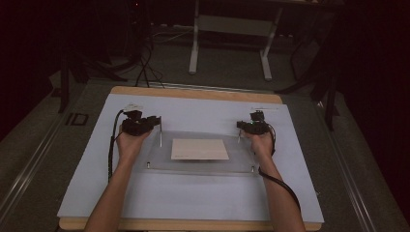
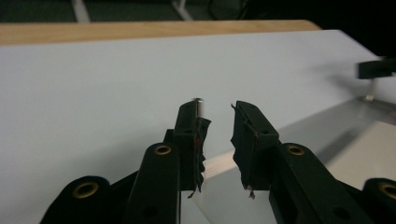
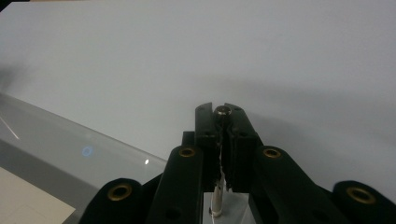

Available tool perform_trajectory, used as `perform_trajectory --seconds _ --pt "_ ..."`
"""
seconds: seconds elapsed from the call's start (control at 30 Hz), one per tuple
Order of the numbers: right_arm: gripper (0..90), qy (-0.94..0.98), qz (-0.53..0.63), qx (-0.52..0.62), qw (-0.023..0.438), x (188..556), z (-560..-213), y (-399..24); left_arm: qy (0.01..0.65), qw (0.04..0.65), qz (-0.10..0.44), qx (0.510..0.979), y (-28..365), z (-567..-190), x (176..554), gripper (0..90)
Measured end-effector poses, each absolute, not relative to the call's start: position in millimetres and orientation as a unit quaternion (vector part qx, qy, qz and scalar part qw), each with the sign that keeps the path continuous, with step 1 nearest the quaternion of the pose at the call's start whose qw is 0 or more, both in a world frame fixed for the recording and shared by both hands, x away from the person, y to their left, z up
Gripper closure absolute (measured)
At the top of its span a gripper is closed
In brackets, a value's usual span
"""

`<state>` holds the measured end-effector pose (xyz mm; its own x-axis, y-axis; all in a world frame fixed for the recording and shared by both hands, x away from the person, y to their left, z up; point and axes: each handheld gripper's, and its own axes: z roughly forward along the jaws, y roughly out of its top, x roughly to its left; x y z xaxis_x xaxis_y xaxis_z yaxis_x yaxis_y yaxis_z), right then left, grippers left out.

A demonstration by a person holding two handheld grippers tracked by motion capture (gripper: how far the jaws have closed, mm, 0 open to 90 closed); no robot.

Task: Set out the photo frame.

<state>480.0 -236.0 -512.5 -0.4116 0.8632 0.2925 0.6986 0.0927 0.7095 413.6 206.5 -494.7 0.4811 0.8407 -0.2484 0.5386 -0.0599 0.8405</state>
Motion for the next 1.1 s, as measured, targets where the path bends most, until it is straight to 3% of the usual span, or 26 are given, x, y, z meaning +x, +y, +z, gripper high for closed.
perform_trajectory --seconds 0.43,1.1 --pt "85.8 0.731 0.413 0.534 0.094 481 -513 -237 0.43 0.502 0.157 0.734 209 -474 341 66.9" --pt "85.8 0.732 0.412 0.535 0.093 482 -513 -237 0.408 0.506 0.14 0.747 208 -460 275 64.7"
